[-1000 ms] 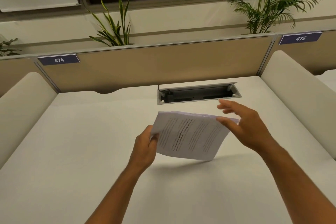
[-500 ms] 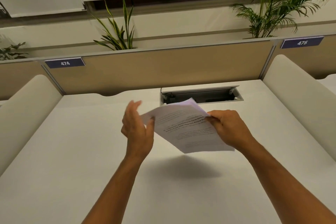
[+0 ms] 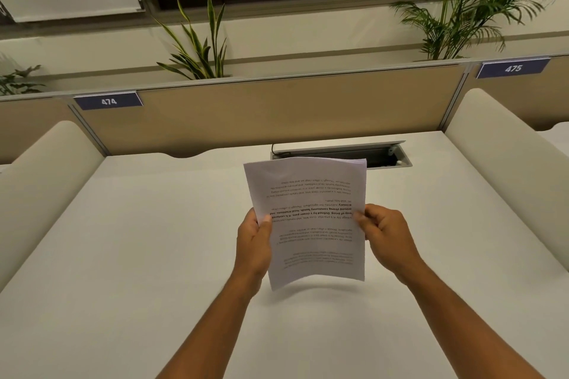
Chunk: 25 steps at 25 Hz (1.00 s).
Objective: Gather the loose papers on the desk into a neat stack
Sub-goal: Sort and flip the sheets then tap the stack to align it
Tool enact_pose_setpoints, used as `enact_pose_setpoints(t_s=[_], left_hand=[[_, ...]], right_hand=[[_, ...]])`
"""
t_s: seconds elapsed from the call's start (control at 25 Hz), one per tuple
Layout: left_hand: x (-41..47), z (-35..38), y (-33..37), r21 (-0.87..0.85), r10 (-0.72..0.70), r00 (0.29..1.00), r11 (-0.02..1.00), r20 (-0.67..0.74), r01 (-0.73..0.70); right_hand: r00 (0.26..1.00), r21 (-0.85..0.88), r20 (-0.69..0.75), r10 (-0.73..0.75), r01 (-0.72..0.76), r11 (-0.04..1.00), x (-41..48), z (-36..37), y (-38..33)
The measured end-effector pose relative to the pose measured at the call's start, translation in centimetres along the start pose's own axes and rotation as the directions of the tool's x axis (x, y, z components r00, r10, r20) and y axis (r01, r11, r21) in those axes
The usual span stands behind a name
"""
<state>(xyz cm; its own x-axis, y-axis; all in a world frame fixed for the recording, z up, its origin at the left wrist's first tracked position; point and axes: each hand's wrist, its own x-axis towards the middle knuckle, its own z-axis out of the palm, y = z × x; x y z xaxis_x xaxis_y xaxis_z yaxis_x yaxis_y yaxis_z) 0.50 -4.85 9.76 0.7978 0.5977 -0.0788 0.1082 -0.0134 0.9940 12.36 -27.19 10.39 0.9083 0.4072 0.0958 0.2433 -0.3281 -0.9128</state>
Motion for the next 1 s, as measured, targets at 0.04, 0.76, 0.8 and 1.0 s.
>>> enact_pose_setpoints(t_s=[0.04,0.76,0.8,1.0], left_hand=[[0.2,0.0,0.0,0.029,0.019,1.000,0.999,-0.020,-0.018],[-1.9,0.9,-5.4,0.027,-0.009,0.999,1.000,-0.041,0.010],[-2.2,0.9,-6.0,0.037,-0.007,0.999,0.999,-0.035,0.009],[-1.0,0.4,-5.4,0.129,0.053,0.998,0.990,-0.025,-0.049]], right_hand=[[1.000,0.005,-0.019,-0.005,0.005,1.000,0.0,0.3,0.4],[0.998,-0.165,-0.039,0.053,-0.059,0.985,-2.7,3.5,4.9],[0.997,-0.161,-0.040,0.062,-0.068,0.985,-2.7,3.5,5.2],[0.997,-0.096,-0.014,0.078,-0.079,0.992,-1.9,2.5,4.0]])
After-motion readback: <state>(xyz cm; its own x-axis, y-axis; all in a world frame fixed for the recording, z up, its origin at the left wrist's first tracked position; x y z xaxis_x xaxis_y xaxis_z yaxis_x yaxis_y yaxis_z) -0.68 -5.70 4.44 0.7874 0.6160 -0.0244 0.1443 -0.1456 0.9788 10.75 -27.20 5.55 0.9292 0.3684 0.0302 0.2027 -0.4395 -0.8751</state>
